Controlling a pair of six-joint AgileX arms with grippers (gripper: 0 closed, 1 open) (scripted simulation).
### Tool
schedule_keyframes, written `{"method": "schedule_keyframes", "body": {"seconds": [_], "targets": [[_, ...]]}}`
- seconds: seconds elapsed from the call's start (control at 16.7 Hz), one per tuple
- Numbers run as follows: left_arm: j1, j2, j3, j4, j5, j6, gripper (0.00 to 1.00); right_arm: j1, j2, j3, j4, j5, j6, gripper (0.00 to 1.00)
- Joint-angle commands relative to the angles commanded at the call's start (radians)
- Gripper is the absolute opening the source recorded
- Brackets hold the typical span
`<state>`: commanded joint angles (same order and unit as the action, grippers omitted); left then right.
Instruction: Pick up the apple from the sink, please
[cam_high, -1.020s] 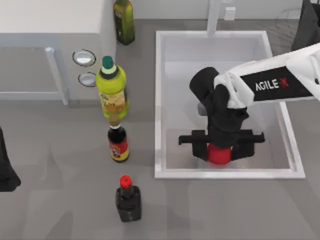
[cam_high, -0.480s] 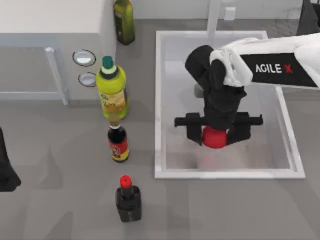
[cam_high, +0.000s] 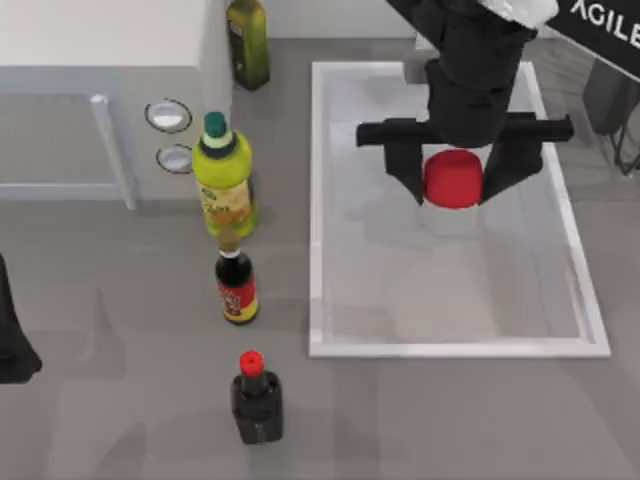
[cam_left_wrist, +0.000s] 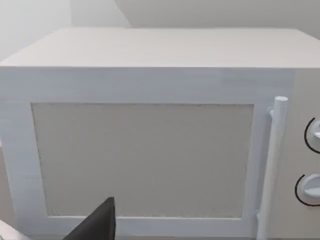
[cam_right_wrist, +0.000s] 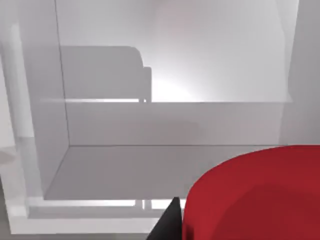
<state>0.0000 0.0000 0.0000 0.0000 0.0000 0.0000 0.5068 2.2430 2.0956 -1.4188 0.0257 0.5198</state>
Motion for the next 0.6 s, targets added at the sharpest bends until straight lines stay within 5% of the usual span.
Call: {"method": "schedule_keyframes", "body": {"seconds": [0.6], "targets": [[0.0,0.0,0.0,0.0,0.0,0.0,1.0,-0.002,-0.053,0.125,-0.144,-0.001,-0.005,0.0]]}}
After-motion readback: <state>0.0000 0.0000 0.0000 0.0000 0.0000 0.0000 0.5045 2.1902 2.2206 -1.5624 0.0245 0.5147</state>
